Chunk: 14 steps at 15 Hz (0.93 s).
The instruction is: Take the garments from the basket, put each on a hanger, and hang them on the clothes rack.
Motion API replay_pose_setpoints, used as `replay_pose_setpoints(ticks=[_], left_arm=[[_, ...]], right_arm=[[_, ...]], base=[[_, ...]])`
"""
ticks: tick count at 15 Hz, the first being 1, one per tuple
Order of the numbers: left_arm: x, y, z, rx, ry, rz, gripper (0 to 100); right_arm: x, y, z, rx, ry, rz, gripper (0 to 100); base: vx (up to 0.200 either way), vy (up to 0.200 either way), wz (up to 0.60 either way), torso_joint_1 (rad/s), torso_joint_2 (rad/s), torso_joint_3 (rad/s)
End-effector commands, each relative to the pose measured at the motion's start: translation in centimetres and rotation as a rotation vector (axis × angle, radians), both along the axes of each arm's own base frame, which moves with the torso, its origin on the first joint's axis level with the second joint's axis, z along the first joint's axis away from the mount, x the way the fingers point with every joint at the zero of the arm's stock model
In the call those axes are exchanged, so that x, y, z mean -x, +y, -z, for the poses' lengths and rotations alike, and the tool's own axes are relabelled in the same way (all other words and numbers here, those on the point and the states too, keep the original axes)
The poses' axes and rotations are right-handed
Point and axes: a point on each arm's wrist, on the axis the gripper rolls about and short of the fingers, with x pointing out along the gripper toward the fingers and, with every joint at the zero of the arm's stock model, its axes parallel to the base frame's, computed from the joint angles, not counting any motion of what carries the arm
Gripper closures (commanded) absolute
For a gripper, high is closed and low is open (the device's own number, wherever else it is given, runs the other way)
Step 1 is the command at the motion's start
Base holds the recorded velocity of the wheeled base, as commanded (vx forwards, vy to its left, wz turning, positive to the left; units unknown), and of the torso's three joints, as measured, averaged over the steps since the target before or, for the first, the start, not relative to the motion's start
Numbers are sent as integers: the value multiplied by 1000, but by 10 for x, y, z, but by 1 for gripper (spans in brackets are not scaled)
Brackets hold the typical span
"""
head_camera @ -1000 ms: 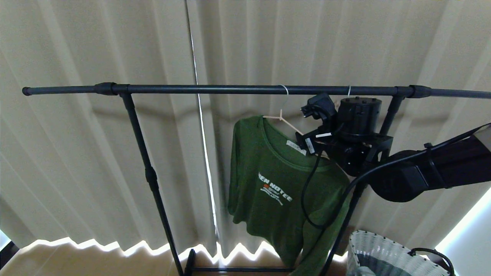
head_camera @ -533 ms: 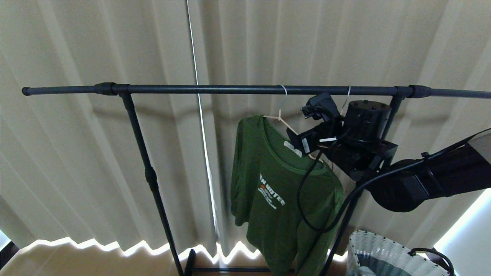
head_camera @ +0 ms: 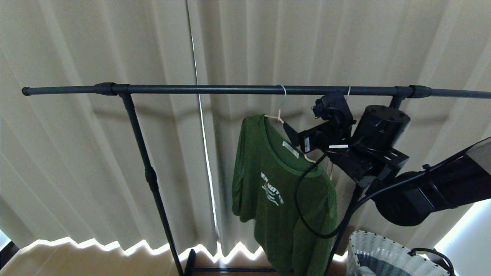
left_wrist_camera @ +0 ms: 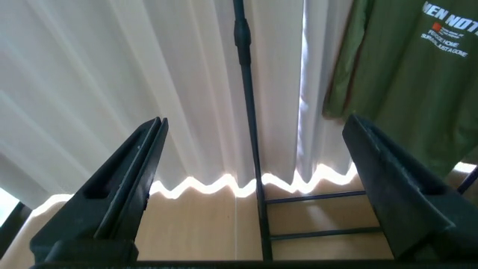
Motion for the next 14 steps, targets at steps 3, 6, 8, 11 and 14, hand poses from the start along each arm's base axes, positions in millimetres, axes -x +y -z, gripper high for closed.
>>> replay_pose_setpoints(ticks=[3,6,8,11,14], left_arm=[[-1,0,1,3,-4,0,0],[-1,0,1,9,-4,-1,0],[-1,0,1,13,-4,-1,0],[-1,0,2,52,-1,-5,0],[-1,0,2,82,1,-56,0]], right_arm=[[25,-14,-14,-90,-66,-47,0],[60,-34,-20,-152,-69,-53,0],[84,-54,-30,-203,-84,-37,0],[116,-100,-29,-200,-81,82,0],[143,-145,-14,-181,-58,261,0]], base=[[0,0,0,0,0,0],[0,0,0,0,0,0],[0,0,0,0,0,0],[0,0,0,0,0,0],[0,0,0,0,0,0]])
